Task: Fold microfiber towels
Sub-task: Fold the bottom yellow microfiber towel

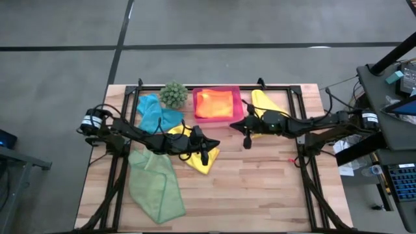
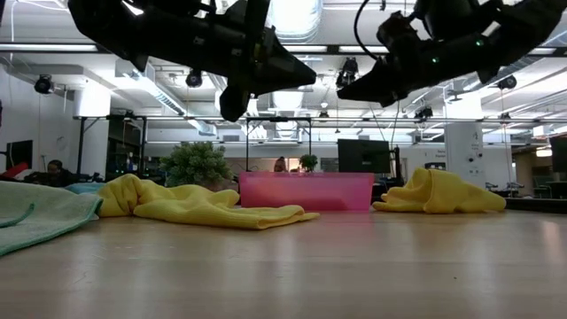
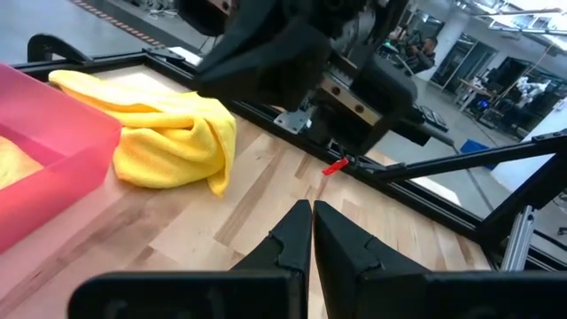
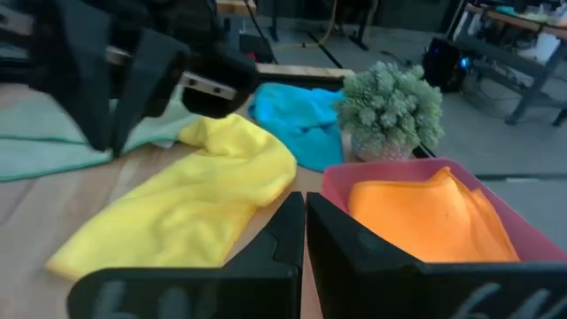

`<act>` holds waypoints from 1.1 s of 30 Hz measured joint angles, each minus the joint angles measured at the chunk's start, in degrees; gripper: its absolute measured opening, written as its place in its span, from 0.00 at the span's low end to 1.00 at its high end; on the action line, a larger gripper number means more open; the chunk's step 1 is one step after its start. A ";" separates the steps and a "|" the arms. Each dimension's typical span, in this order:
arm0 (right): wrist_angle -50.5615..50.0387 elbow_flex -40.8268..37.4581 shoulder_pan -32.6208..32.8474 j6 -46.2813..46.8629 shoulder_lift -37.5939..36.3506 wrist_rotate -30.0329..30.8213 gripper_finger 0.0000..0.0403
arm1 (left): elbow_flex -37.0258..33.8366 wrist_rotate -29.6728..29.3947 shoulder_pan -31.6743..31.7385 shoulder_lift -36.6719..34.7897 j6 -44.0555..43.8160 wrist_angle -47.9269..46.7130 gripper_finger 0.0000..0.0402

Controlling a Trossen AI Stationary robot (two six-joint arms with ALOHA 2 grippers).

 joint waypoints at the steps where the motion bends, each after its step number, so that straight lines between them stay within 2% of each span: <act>1: 0.99 -0.83 0.11 0.02 -0.14 0.00 0.02 | 0.00 -0.08 0.02 0.00 0.00 -0.02 0.00; 8: 4.48 -3.60 0.64 0.65 -0.24 -0.04 0.02 | 0.02 0.21 -0.09 -0.02 -0.73 -0.67 0.00; 12: 4.48 -4.25 0.97 2.92 -0.24 -0.02 0.02 | 0.12 4.22 -0.11 -0.88 -6.70 -7.61 0.00; 15: 4.36 -4.59 1.96 3.06 -0.18 -0.07 0.02 | 3.19 4.97 -0.52 -1.92 -12.19 -21.57 0.00; 20: 4.47 -4.59 3.22 3.04 -0.13 -0.16 0.02 | 14.79 6.33 -1.77 -1.59 -14.93 -53.18 0.00; 24: 3.96 -4.59 3.22 3.35 -0.11 -0.15 0.02 | 22.41 7.92 -3.29 -0.94 -14.84 -67.53 0.00; 28: 2.77 -4.59 3.22 3.45 -0.09 -0.04 0.02 | 24.33 8.91 -4.90 -0.83 -16.65 -69.46 0.00; 33: -0.06 -4.61 3.22 7.92 -0.05 -0.52 0.02 | 23.21 8.64 -7.00 0.42 -21.56 -68.11 0.00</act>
